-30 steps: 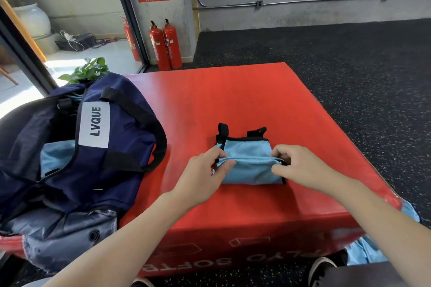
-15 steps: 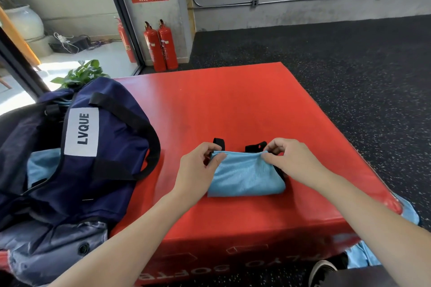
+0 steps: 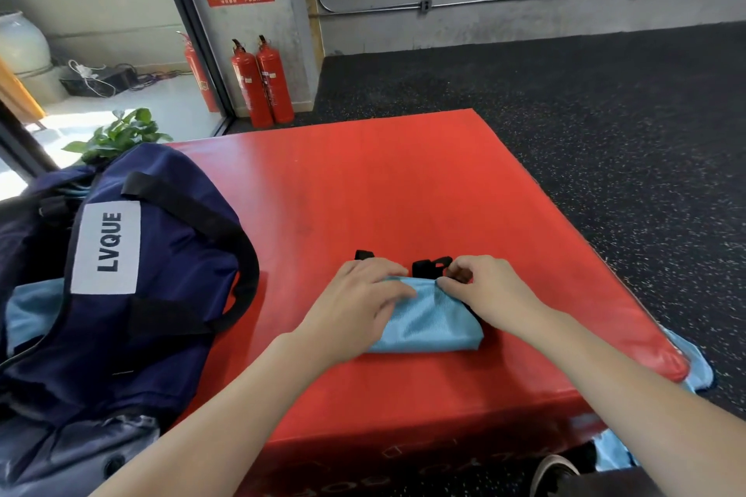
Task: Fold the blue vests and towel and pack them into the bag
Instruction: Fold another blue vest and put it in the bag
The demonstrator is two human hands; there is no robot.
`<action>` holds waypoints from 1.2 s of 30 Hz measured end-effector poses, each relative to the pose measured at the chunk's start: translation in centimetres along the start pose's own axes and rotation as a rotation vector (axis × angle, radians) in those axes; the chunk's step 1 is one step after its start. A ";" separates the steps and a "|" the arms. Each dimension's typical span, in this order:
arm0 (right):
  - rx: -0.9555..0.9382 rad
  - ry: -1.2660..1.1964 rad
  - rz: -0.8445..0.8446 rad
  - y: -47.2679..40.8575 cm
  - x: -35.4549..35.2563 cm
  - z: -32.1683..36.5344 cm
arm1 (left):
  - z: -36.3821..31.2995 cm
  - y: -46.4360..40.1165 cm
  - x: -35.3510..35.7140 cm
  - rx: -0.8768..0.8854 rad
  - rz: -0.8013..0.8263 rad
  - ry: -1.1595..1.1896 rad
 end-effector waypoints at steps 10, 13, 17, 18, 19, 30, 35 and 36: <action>0.096 0.054 -0.230 1.6 -0.8 1.1 | -1.5 -0.7 -1.1 -0.308 0.364 -0.191; 0.074 0.057 -0.210 2.5 -0.8 1.5 | -2.1 -0.3 -1.5 -0.473 0.394 -0.218; 0.061 0.010 -0.049 3.3 0.4 1.7 | -3.1 0.0 -2.2 -0.589 0.336 0.048; 0.066 -0.003 0.006 3.4 0.8 1.7 | -3.4 0.0 -2.2 -0.629 0.288 0.142; 0.074 -0.009 0.053 3.4 1.1 1.7 | -3.9 0.1 -2.2 -0.669 0.244 0.221; 0.119 -0.294 0.364 3.3 1.9 2.3 | -2.0 1.0 -3.2 -0.567 0.030 0.219; 0.049 -0.507 0.452 4.1 1.1 3.0 | 0.2 0.9 -5.5 -0.608 0.078 0.648; 0.037 -0.534 0.470 4.3 0.9 3.1 | 0.3 0.9 -5.7 -0.618 0.101 0.730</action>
Point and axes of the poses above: each hand's wrist, its own y-axis away from the middle knuckle, its own x-axis out of the palm, z = x × y, the point moved 1 cm from there along -y, towards the middle knuckle, and after that the axes turned 15 degrees about x, right-handed, at the moved point
